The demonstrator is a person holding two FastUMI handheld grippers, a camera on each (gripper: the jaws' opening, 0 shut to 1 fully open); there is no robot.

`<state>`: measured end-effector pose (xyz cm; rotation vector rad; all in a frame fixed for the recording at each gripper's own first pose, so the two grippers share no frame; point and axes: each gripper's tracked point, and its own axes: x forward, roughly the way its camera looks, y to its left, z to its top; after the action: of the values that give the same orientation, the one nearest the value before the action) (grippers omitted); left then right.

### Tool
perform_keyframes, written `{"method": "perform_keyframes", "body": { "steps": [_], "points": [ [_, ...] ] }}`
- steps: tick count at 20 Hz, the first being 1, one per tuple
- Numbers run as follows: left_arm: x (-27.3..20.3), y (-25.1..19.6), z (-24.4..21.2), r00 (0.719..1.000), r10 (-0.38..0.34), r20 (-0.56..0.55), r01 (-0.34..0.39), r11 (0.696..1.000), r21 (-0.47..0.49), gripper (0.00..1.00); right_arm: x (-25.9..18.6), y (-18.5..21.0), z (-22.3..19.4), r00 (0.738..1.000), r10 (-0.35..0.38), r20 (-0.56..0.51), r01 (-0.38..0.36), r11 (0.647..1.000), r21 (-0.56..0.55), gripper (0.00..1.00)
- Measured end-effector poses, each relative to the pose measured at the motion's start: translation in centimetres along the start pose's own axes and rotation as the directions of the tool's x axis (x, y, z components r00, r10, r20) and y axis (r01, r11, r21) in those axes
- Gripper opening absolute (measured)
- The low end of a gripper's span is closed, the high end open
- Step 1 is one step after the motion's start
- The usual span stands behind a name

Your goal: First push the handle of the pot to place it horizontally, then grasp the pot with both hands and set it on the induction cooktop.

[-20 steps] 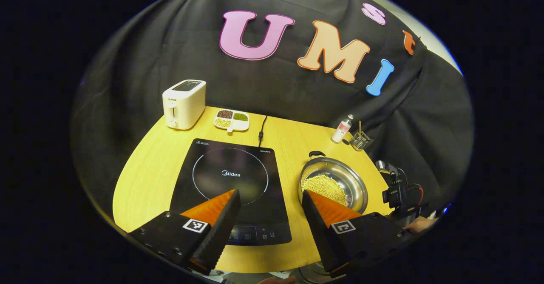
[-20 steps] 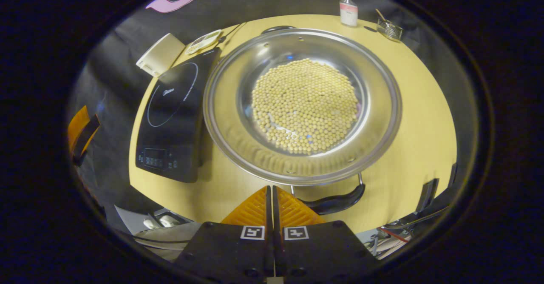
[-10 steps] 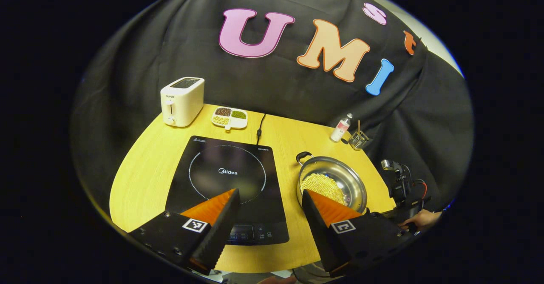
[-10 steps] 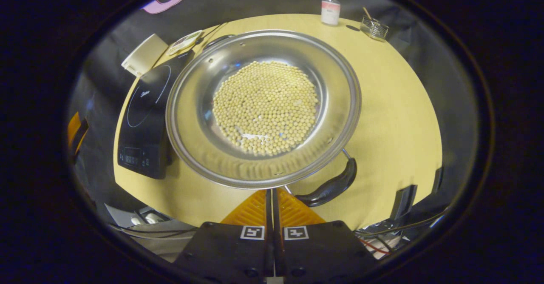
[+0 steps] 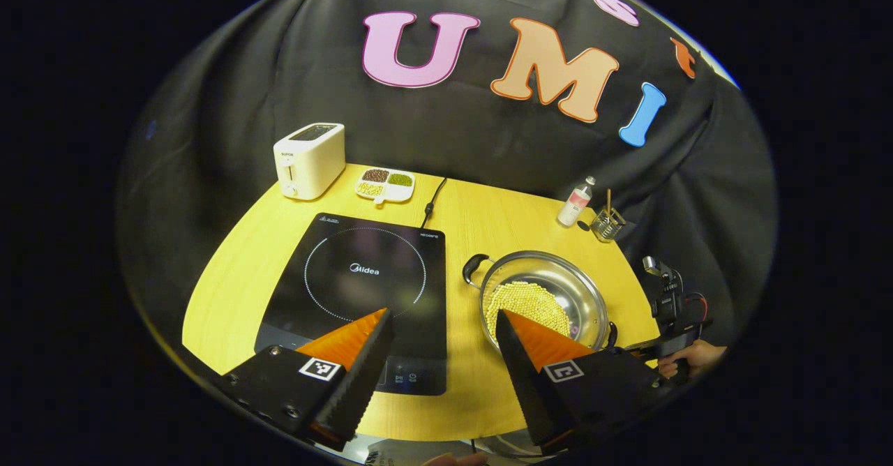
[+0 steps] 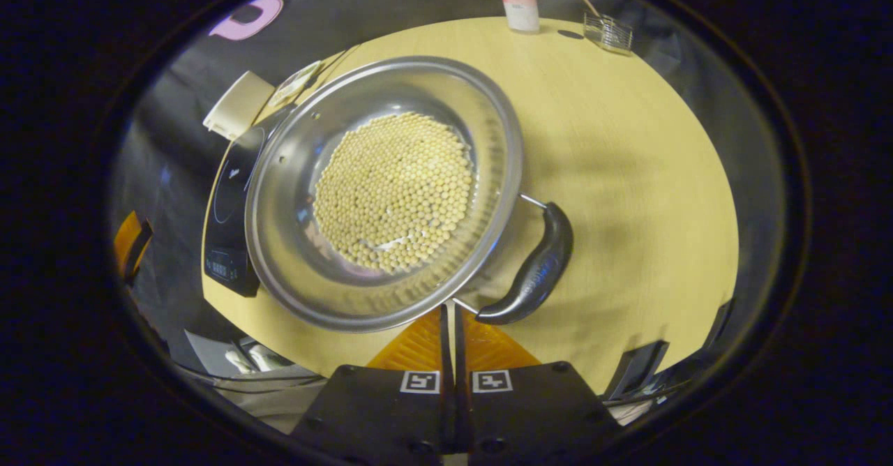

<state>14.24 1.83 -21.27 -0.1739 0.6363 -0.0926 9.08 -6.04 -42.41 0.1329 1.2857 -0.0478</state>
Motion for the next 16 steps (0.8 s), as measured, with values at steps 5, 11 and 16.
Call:
{"method": "perform_keyframes", "body": {
  "steps": [5, 11, 16],
  "points": [
    [-0.4, -3.3, -1.3, 0.997, 0.077, -0.032, -0.079, 0.995, -0.063, 0.9, 1.1, -1.7, 1.3, 0.999, 0.05, -0.018, -0.051, 0.995, -0.081, 0.03],
    [0.8, -5.4, -0.9, 0.996, 0.055, -0.074, -0.057, 0.998, -0.025, 0.9, 2.4, -3.8, 3.7, 1.0, -0.003, -0.009, 0.003, 1.0, -0.025, 0.03],
    [2.6, -5.6, -0.2, 0.995, 0.025, -0.102, -0.026, 1.0, -0.009, 0.9, 3.1, -5.2, 5.8, 1.0, -0.026, 0.003, 0.026, 0.999, 0.024, 0.0]
  ]
}}
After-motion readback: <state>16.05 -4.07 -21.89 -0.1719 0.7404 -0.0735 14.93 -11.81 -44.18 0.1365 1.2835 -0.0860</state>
